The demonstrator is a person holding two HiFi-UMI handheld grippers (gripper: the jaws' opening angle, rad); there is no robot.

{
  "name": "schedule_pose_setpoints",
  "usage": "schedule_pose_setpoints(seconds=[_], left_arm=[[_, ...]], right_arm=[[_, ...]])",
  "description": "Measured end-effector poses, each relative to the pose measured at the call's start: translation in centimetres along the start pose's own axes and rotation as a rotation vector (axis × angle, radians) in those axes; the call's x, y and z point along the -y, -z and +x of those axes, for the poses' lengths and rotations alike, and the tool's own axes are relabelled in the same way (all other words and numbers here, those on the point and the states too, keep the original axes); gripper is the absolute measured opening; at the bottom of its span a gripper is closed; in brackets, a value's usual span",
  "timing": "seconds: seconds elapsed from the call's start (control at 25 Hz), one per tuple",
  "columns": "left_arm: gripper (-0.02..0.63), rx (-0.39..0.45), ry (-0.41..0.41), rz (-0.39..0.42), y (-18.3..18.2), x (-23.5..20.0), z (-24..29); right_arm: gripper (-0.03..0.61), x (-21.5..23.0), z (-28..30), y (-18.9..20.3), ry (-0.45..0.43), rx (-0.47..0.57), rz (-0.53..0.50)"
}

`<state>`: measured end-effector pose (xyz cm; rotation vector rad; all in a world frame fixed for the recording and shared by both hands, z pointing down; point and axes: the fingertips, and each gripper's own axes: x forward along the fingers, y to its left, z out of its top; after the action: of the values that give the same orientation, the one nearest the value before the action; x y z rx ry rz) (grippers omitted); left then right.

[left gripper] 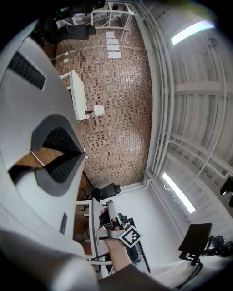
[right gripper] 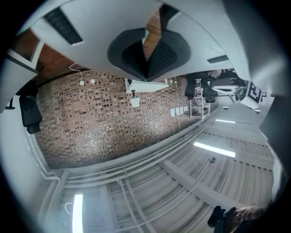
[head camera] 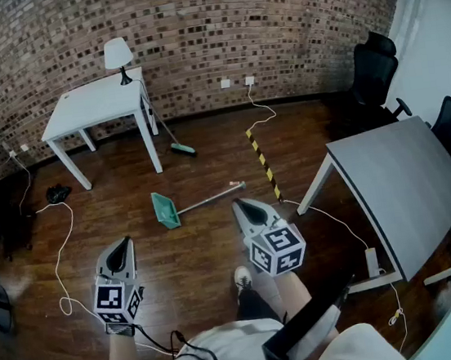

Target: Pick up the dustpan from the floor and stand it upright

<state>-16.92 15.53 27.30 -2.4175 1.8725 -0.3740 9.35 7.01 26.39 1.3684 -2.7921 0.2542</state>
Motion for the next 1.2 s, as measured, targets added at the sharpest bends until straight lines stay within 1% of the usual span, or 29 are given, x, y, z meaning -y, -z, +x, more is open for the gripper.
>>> schedule_pose_setpoints(seconds=[0.16, 0.36, 0.48, 0.68, 0.88, 1.04, 1.2], left_arm=[[0.017, 0.000, 0.009, 0.011, 0.4, -1.1, 3.2], [0.018, -0.022, -0.007, 0.015, 0.8, -3.1, 9.4], [0.018, -0.034, -0.020, 0.028, 0.4, -4.0, 14.4], [0.018, -0.076, -0.065, 0.041, -0.4, -6.4, 23.1], [0.020, -0.038, -0.140, 0.047, -1.8, -8.9, 29.0], [0.019, -0.025, -0.154, 0.050, -3.1, -10.7, 31.7], [0.019, -0.014, -0.128, 0.061, -3.8, -12.0, 34.1]], right_arm=[[-0.005, 1.9, 3.2, 0.2, 0.004, 0.005, 0.001], [-0.005, 5.8, 9.3, 0.3, -0.015, -0.003, 0.003], [-0.005, 9.8, 13.2, -0.2, -0.020, 0.001, -0.002], [-0.005, 17.4, 19.5, -2.0, -0.015, 0.004, 0.036], [-0.005, 22.9, 24.0, -3.7, -0.002, 0.023, -0.017], [-0.005, 23.8, 26.4, -5.6, -0.008, 0.047, -0.098], [-0.003, 23.3, 28.6, -6.2, -0.010, 0.062, -0.117]])
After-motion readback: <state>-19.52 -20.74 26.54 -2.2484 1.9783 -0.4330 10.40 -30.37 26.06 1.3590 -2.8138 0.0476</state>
